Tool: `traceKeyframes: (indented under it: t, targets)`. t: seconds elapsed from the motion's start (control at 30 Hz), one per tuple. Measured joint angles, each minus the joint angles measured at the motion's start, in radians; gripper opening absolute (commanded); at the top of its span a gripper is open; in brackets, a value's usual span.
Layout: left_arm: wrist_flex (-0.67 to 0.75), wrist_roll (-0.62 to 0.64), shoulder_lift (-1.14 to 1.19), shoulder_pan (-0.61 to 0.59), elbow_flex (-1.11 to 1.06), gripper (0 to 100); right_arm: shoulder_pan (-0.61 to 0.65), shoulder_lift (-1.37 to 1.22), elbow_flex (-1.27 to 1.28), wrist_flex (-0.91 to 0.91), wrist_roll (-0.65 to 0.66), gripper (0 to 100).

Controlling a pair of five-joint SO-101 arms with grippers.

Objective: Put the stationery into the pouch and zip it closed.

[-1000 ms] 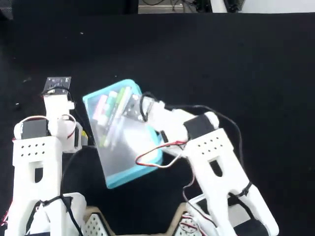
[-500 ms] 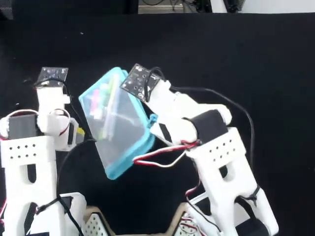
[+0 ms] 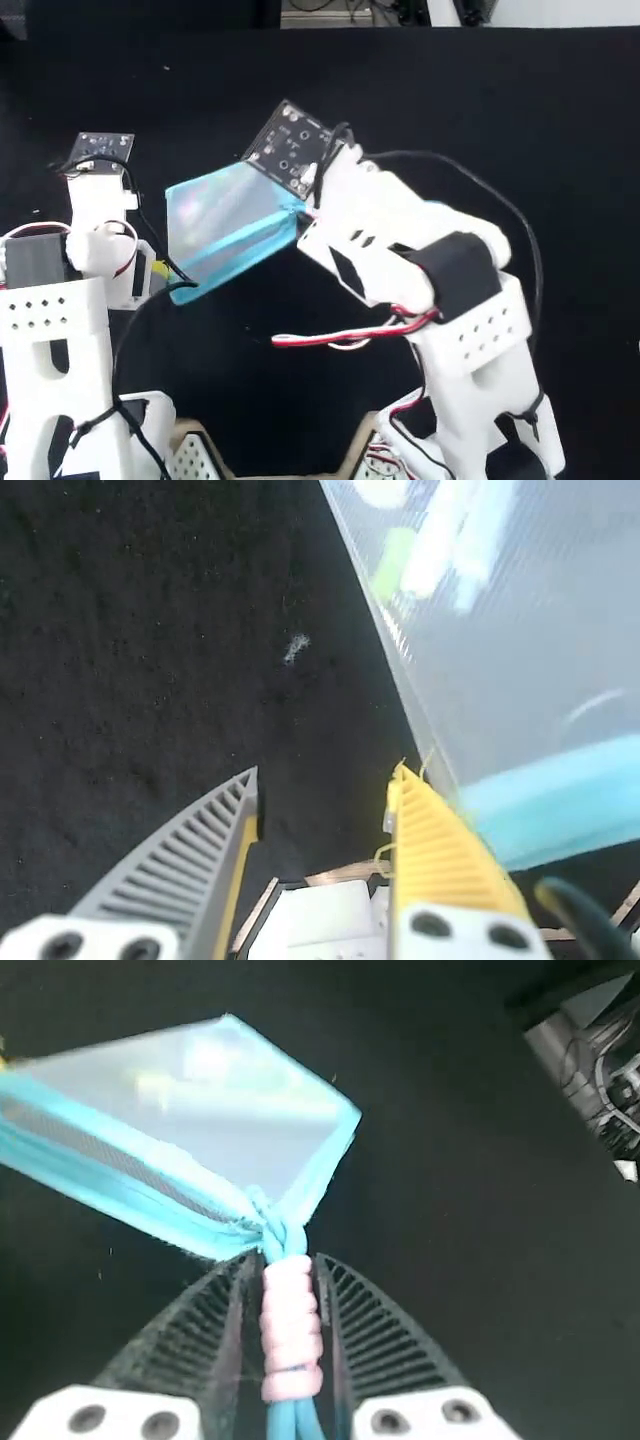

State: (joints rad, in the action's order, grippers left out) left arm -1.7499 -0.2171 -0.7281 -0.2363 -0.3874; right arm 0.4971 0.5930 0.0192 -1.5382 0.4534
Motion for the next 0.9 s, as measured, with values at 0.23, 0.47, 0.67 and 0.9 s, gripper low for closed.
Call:
traceKeyframes:
  t: [0.23,0.47,0.67,0.9]
  targets:
    - [0.000,0.000,-0.064,0.000,0.000,21,0.000,0.000,-0.091,0.000,-0.048,1.0]
    - [-0.006,0.000,-0.339,0.000,0.002,21,0.000,0.000,-0.100,0.000,-0.048,1.0]
    - [-0.008,0.000,-0.531,0.068,0.003,21,0.000,0.000,-0.100,0.000,-0.054,1.0]
    - [0.097,-0.002,-0.552,0.239,-0.104,21,0.031,0.000,-0.100,0.015,-0.054,1.0]
